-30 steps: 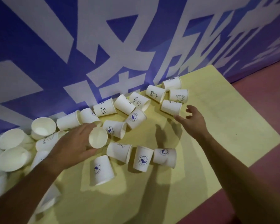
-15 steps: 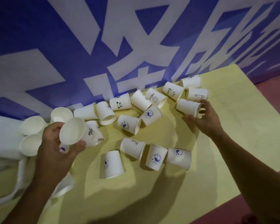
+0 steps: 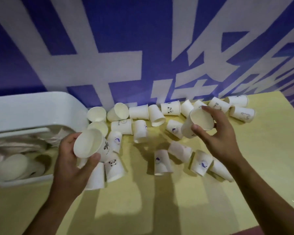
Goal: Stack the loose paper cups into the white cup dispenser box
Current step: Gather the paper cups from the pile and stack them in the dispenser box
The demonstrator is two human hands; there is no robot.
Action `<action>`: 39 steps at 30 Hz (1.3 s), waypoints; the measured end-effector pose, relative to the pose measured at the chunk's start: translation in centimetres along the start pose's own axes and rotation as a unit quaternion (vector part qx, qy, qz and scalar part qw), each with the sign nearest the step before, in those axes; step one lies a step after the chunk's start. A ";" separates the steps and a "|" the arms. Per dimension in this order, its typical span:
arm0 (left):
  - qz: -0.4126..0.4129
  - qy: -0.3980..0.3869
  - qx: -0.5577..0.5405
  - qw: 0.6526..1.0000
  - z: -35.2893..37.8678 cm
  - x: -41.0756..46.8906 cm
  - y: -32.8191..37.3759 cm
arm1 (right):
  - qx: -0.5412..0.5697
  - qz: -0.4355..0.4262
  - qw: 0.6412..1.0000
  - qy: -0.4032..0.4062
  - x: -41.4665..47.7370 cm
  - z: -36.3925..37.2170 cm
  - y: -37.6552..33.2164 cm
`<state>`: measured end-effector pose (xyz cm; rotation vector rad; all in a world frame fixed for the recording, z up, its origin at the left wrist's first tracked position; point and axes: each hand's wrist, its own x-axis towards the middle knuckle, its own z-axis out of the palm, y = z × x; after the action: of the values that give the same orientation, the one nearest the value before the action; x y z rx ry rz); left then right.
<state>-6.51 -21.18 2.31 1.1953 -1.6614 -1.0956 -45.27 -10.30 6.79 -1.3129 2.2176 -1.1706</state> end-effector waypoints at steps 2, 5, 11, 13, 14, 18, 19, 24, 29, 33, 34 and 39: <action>0.002 0.014 -0.018 1.000 -4.0 -1.6 -0.6 | 0.021 -0.010 0.999 -0.024 -2.1 3.8 -4.1; -0.001 0.018 -0.039 0.999 -10.3 -4.3 -1.1 | 0.032 -0.031 0.998 -0.044 -5.9 9.8 -10.0; -0.008 0.029 -0.006 1.000 -22.9 -7.9 -4.0 | 0.096 -0.047 0.991 -0.086 -13.2 21.2 -20.0; -0.013 0.035 -0.009 0.999 -26.1 -8.2 -5.2 | 0.106 -0.054 0.988 -0.100 -14.8 24.6 -22.7; -0.019 0.039 -0.008 0.999 -27.4 -8.3 -5.8 | 0.108 -0.055 0.987 -0.109 -15.4 26.1 -24.0; -0.032 0.049 0.024 0.998 -30.2 -8.1 -7.7 | 0.111 -0.065 0.984 -0.121 -16.7 31.2 -27.2; -0.035 0.049 0.024 0.998 -30.5 -8.0 -7.8 | 0.110 -0.070 0.984 -0.122 -16.8 32.2 -27.7; -0.044 0.066 0.006 0.997 -30.9 -7.8 -8.4 | 0.093 -0.112 0.980 -0.135 -16.0 36.5 -29.1; -0.052 0.072 -0.004 0.996 -31.3 -7.6 -8.8 | 0.080 -0.112 0.979 -0.151 -15.4 39.8 -28.1; -0.062 0.080 -0.016 0.995 -31.5 -7.5 -9.1 | 0.042 -0.102 0.977 -0.180 -15.2 41.6 -26.7; -0.064 0.083 -0.019 0.994 -31.4 -7.4 -9.1 | 0.029 -0.099 0.977 -0.185 -15.1 42.0 -26.4; -0.073 0.088 -0.034 0.993 -31.0 -6.7 -9.0 | 0.014 -0.066 0.979 -0.195 -15.3 43.3 -25.5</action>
<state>26.42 -22.26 2.53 1.3459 -1.4101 -1.0920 4.35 -25.00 -2.26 -1.5463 1.8523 -0.8880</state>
